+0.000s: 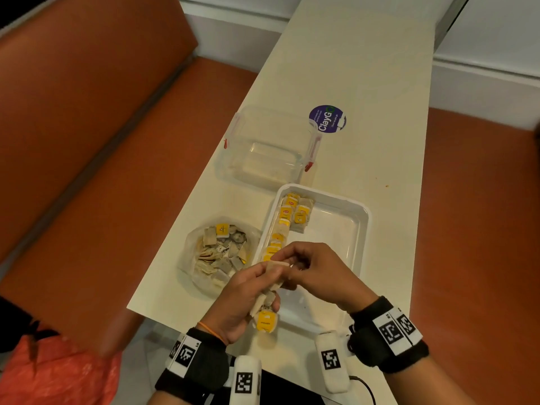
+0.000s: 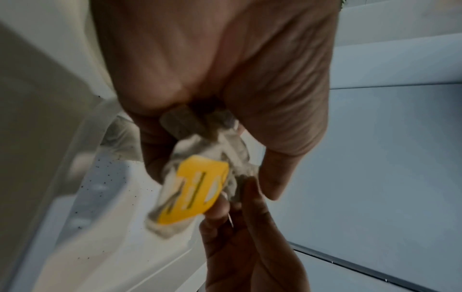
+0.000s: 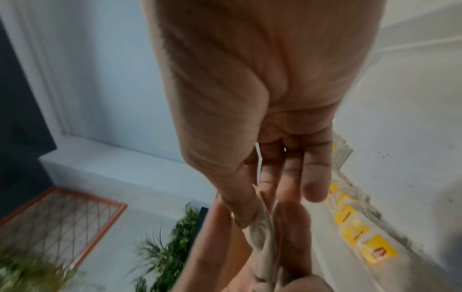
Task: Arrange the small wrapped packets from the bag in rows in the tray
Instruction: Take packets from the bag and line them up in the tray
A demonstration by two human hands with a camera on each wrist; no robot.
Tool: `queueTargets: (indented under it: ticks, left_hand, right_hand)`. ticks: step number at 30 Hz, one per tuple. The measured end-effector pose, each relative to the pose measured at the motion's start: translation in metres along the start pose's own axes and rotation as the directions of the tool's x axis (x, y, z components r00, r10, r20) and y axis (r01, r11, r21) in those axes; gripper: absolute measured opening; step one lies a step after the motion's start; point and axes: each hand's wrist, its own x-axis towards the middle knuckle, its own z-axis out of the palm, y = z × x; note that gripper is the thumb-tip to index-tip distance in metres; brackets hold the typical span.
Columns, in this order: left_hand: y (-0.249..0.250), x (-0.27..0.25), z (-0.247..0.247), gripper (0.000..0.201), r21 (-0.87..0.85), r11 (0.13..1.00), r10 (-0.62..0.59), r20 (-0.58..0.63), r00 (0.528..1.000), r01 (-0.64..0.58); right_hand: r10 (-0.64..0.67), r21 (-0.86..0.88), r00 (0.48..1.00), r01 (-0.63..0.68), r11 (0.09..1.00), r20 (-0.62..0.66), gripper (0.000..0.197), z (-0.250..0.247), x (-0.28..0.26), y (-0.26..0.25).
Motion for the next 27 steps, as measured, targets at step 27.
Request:
queueTargets:
  ticks: [27]
  left_hand:
    - [0.011,0.005,0.002,0.054,-0.089,0.992,0.065,-0.263,0.963,-0.091]
  right_hand:
    - [-0.450,-0.224,0.866,0.404,0.887,-0.217,0.045,0.005,-0.012,0.016]
